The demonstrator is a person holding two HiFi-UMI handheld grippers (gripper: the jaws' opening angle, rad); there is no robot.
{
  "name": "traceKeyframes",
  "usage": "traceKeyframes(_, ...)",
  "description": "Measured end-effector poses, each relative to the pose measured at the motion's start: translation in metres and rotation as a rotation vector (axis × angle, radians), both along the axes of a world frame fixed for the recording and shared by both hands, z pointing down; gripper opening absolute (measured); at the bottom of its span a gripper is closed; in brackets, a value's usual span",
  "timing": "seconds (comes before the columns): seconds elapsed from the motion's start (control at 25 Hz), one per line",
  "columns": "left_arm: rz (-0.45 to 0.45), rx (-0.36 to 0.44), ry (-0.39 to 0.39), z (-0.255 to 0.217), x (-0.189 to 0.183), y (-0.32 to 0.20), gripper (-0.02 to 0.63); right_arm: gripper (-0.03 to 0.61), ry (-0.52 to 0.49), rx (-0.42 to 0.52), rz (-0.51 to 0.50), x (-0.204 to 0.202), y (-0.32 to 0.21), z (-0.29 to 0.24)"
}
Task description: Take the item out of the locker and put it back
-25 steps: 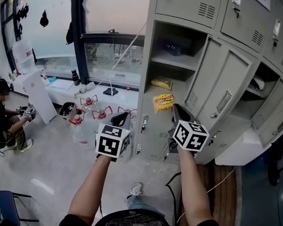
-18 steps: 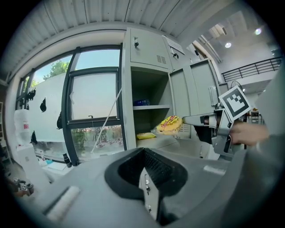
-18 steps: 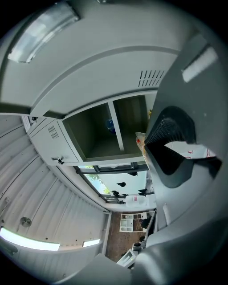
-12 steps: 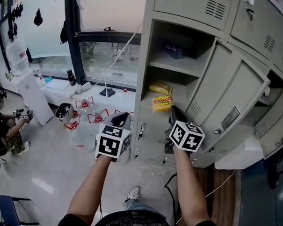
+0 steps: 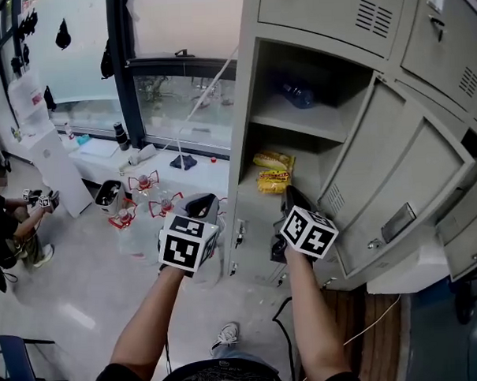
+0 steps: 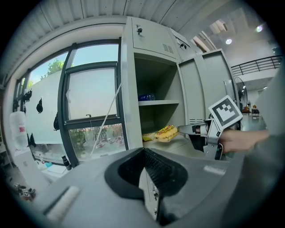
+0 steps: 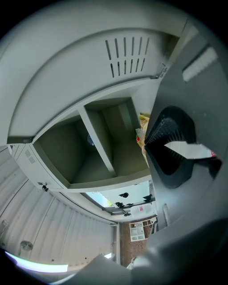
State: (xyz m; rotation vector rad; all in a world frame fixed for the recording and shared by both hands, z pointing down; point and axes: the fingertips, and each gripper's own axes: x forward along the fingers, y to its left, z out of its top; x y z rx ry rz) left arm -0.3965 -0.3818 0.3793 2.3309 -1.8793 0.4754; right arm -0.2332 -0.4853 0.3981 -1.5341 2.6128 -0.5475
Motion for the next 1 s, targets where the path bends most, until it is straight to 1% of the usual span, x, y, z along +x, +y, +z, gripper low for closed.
traceKeyframes(0.16, 0.006, -0.013, 0.005, 0.004, -0.003, -0.012, 0.0, 0.026, -0.023, -0.035, 0.017, -0.004, -0.014, 0.011)
traceKeyframes(0.32, 0.007, -0.018, -0.014, 0.011, -0.007, -0.026, 0.0, 0.028, -0.064, -0.066, 0.041, -0.005, -0.027, 0.021)
traceKeyframes(0.56, 0.006, -0.02, -0.017, 0.011, -0.014, -0.042, 0.0, 0.028, -0.075, -0.113, 0.098, -0.003, -0.042, 0.033)
traceKeyframes(0.72, 0.019, -0.039, -0.006, 0.015, -0.013, -0.049, 0.0, 0.028, -0.071, -0.119, 0.113, -0.005, -0.048, 0.037)
traceKeyframes(0.8, 0.02, -0.035, -0.012, 0.017, -0.015, -0.054, 0.0, 0.028, -0.065, -0.12, 0.114, -0.006, -0.05, 0.038)
traceKeyframes(1.0, 0.033, -0.037, -0.006, 0.02, -0.013, -0.065, 0.0, 0.029, -0.032, -0.131, 0.085, -0.011, -0.056, 0.045)
